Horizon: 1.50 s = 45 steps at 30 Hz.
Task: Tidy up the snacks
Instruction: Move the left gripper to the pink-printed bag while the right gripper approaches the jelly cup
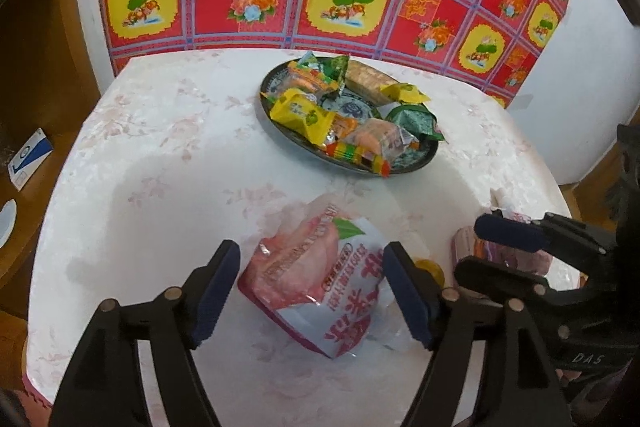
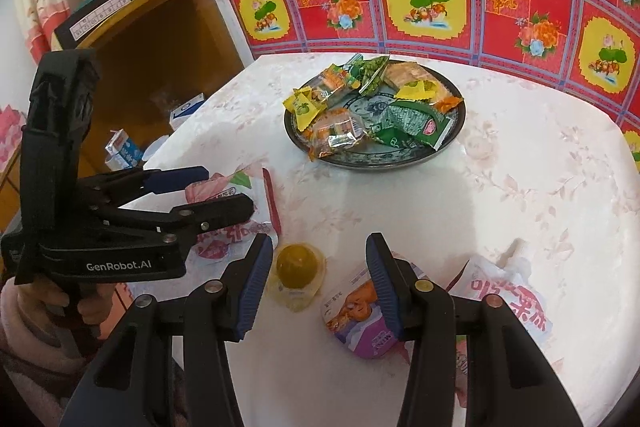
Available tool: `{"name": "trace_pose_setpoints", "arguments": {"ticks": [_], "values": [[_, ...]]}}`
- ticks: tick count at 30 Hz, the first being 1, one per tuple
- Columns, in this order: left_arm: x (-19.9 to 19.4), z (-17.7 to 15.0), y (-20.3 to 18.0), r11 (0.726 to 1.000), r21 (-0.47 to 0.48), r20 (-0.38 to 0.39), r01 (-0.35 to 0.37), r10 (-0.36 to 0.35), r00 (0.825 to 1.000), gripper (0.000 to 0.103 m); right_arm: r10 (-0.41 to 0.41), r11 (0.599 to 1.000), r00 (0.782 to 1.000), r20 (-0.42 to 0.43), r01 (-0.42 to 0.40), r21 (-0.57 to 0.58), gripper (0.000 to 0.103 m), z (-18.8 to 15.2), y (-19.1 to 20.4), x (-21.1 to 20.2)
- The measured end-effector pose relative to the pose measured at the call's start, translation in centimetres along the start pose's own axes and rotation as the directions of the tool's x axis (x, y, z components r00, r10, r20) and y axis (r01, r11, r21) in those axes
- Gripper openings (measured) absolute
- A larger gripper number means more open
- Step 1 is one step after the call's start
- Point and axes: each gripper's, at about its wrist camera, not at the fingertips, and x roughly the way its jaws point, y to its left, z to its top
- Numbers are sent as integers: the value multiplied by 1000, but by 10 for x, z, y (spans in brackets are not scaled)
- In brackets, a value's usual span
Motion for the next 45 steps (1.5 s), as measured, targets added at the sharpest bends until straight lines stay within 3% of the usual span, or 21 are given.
{"name": "trace_pose_setpoints", "arguments": {"ticks": [2, 7, 12, 29, 37, 45], "values": [[3, -1, -1, 1000, -1, -7, -1, 1, 1000, 82, 3, 1000, 1000, -2, -3, -4, 50, 0, 1, 1], [10, -6, -5, 999, 13, -7, -29, 29, 1000, 83, 9, 1000, 1000, -1, -9, -13, 50, 0, 3, 1], [7, -8, -8, 998, 38, 24, -46, 45, 999, 77, 14, 1000, 1000, -6, -14, -17, 50, 0, 4, 1], [-6, -5, 11, 998, -4, 57, -66, 66, 996, 76, 27, 995, 998, -61, -32, -92, 49, -6, 26, 18], [-4, -7, 11, 998, -8, 52, -68, 68, 996, 76, -26, 994, 996, -81, 17, -107, 34, -10, 27, 29], [-4, -6, 11, 998, -8, 51, -68, 68, 996, 76, -43, 992, 997, -64, 35, -121, 33, -11, 28, 29]]}}
